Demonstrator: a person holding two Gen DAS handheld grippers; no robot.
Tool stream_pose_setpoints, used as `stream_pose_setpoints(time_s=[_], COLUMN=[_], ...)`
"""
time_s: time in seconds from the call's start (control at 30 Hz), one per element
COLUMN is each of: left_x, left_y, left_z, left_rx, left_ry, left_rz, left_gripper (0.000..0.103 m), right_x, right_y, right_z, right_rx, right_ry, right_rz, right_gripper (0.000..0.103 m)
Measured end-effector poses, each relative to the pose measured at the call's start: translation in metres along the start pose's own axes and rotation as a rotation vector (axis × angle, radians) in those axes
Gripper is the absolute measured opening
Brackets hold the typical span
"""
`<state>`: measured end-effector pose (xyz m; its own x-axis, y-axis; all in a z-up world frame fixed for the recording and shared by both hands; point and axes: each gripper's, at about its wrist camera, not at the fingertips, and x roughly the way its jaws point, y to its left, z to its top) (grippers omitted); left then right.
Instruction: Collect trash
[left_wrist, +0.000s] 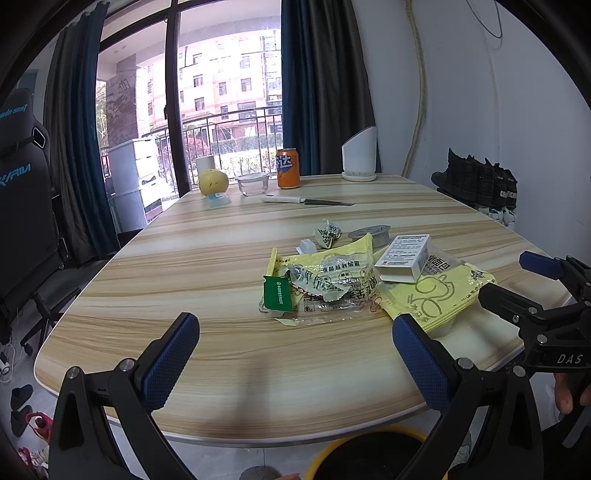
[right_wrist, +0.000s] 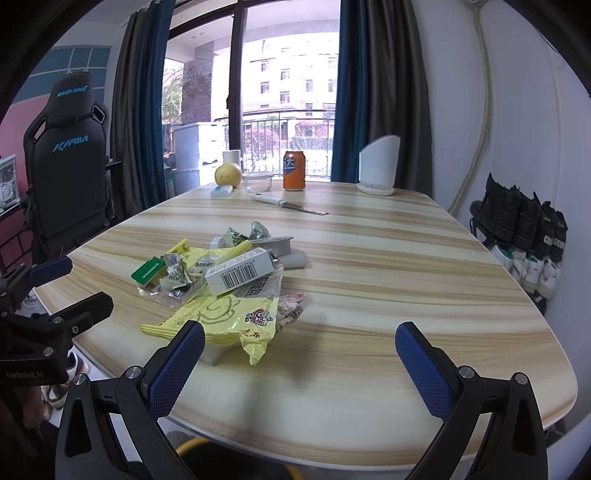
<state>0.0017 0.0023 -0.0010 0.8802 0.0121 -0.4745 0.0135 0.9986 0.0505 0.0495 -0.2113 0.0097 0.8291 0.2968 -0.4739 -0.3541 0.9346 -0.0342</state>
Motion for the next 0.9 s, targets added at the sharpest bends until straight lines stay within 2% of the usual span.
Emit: stream_pose_setpoints(time_s=[0.9], left_x=[-0.0002], left_y=[0.0018], left_z=[0.0012], left_rx=[-0.001], left_ry=[0.005], left_rz=[0.005], left_gripper=[0.102], right_x=[0.0005], right_y=[0.0027], right_z=[-0.0009], right_rx=[-0.001], right_ry=[0.002], right_rz=[0.001], right_gripper=[0.103])
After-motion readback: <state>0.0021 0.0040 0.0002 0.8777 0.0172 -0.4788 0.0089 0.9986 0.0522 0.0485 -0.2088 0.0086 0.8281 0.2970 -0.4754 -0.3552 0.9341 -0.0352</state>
